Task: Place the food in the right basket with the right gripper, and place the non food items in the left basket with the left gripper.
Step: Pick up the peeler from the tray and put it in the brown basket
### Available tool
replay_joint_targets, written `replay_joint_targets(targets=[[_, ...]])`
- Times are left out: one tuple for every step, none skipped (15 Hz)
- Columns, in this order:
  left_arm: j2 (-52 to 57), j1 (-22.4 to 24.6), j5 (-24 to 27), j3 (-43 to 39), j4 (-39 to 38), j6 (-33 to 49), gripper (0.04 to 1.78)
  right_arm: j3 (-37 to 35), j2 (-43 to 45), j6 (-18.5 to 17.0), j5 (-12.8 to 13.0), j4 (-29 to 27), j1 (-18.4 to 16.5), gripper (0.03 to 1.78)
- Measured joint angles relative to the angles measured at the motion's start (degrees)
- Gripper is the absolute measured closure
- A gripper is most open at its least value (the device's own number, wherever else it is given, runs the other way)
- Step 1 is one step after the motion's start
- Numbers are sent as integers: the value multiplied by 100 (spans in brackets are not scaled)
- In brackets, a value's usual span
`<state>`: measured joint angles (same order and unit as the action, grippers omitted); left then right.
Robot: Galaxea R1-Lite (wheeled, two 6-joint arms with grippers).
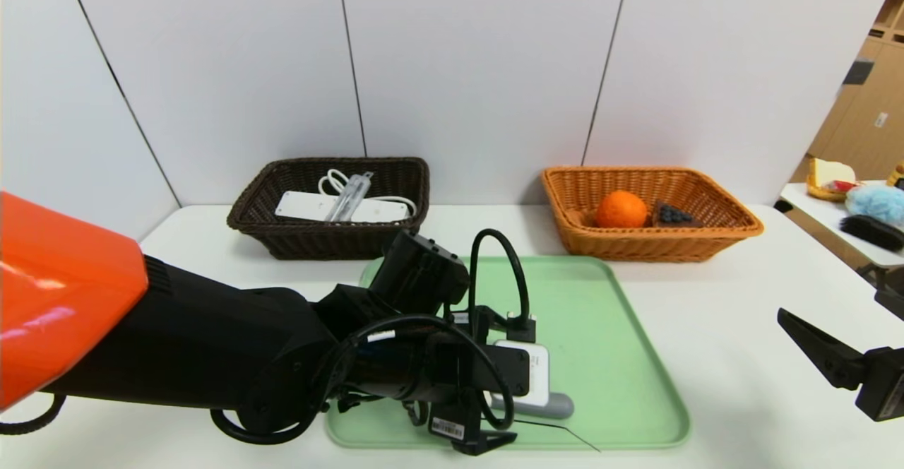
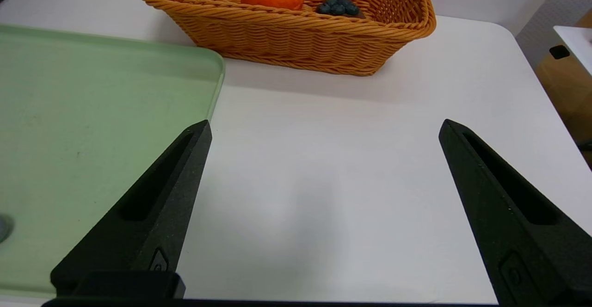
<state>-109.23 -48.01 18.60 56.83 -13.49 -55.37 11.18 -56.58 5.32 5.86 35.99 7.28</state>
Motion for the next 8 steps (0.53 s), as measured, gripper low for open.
replay_joint_targets(targets=[[-4, 2, 5, -6, 0, 5, 13, -5, -4, -2, -5, 1, 0, 11], [-6, 2, 11, -9, 10, -6, 13, -7, -6, 0, -9, 0, 0, 11], [-11, -1, 27, -22, 29, -11, 29, -10, -10, 0, -11, 0, 0, 11], [-12, -11, 30, -22, 51, -13, 46, -10, -12, -2, -16, 0, 0, 11], [-12, -11, 38, -46, 60, -13, 61, -10, -12, -2, -38, 1, 2, 11], [-9, -4, 39, -69, 52, -6, 74, -10, -12, 0, -39, 0, 2, 11], [-9, -1, 38, -99, -23, 6, 87, -10, -12, -2, -44, 0, 2, 11], [-11, 5, 39, -127, -128, 9, 97, -11, -12, 0, -41, 0, 2, 11]])
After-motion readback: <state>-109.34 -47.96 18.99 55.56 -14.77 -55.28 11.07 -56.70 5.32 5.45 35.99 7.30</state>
